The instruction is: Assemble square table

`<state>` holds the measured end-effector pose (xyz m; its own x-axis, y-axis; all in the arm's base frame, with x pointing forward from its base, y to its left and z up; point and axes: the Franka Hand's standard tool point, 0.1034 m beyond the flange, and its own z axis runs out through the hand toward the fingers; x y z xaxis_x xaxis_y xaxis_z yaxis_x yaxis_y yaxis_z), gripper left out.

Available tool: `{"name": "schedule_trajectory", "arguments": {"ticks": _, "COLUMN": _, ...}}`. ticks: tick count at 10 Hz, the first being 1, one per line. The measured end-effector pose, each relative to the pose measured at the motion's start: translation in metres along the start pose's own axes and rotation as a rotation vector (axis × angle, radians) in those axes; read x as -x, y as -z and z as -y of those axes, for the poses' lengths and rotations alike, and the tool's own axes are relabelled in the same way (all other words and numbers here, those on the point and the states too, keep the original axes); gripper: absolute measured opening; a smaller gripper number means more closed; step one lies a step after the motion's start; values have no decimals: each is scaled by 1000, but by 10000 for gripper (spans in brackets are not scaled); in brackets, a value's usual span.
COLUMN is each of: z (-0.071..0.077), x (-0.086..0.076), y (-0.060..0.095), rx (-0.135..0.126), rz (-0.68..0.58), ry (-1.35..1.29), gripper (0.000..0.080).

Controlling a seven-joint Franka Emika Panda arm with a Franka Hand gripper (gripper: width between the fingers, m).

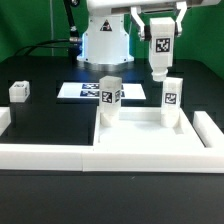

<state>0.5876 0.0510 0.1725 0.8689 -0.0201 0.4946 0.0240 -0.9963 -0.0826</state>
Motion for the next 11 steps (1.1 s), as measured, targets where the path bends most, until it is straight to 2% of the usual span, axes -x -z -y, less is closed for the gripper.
{"name": "schedule_trajectory", "arguments": {"ticks": 1, "z": 1, "x": 4, "y": -9, "rx": 28, "rz": -50, "ry": 20, "gripper": 290}}
{"name": "schedule_trajectory", "arguments": {"ticks": 3, "z": 27, "x": 10, "y": -40, "rx": 23, "rz": -69, "ry": 45, "gripper": 290}}
{"name": "schedule_trajectory", "arguments": {"ticks": 4, "z": 27, "x": 16, "y": -52, "rx": 31, "rz": -80, "ry": 47, "gripper": 290}}
{"name": "schedule_trajectory", "arguments": {"ticks": 9, "z": 28, "x": 19, "y": -55, "rx": 31, "rz": -74, "ry": 41, "gripper": 290}}
{"name": "schedule_trajectory", "arguments": {"ticks": 11, "z": 45, "x": 30, "y": -71, "rx": 24, "rz": -74, "ry": 45, "gripper": 290}}
